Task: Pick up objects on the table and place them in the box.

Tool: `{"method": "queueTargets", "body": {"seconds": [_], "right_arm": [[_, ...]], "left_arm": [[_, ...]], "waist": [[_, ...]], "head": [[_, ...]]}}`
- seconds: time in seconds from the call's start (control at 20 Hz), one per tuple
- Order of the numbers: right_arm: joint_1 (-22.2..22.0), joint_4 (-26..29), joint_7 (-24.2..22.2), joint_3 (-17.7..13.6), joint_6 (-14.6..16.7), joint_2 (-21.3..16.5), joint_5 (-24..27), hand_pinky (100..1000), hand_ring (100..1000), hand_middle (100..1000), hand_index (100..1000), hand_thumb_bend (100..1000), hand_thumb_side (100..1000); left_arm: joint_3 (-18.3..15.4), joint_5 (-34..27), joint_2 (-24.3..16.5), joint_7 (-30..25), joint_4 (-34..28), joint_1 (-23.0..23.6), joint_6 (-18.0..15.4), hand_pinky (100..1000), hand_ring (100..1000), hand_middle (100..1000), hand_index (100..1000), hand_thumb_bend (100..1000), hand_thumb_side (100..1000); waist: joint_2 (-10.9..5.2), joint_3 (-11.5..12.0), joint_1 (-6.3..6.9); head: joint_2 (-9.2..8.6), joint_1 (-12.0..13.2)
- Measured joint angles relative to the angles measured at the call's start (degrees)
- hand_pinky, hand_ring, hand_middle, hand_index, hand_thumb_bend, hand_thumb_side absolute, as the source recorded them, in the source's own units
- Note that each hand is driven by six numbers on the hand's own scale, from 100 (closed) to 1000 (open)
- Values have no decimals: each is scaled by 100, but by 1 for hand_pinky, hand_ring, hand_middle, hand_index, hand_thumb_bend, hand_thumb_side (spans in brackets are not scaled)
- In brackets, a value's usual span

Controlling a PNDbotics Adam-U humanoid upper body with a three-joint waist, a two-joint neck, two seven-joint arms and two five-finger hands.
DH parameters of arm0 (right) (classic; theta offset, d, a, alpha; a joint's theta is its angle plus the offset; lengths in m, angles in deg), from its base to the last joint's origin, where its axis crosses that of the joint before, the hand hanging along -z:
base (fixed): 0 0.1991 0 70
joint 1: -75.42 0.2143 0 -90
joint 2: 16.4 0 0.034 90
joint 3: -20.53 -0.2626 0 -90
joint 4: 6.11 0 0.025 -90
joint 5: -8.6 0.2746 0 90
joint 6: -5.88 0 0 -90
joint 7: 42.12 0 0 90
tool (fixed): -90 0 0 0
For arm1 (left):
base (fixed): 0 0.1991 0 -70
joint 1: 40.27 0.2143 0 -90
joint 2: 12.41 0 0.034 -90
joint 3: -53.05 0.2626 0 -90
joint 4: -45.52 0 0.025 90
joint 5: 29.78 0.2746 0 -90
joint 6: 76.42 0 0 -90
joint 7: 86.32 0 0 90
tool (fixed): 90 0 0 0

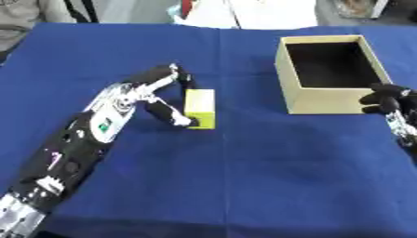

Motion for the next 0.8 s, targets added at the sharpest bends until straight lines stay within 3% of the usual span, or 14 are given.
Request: {"method": "queueTargets", "body": {"seconds": [0.5, 0.8], "right_arm": [[0, -1, 1, 0, 0, 0, 0, 723, 747, 643, 816, 100, 678], [-1, -20, -26, 43, -4, 5, 0, 722, 747, 641, 815, 100, 683]], "left_arm": [[-138, -568, -90, 119, -613, 7, 208, 860, 579, 334, 560, 527, 255], [-128, -937, -286, 120, -885, -490, 268, 843, 577, 341, 565, 544, 215]], "waist": [[-3, 10, 1], [-25, -53, 13]], "head": [[0, -6], [0, 3]]}}
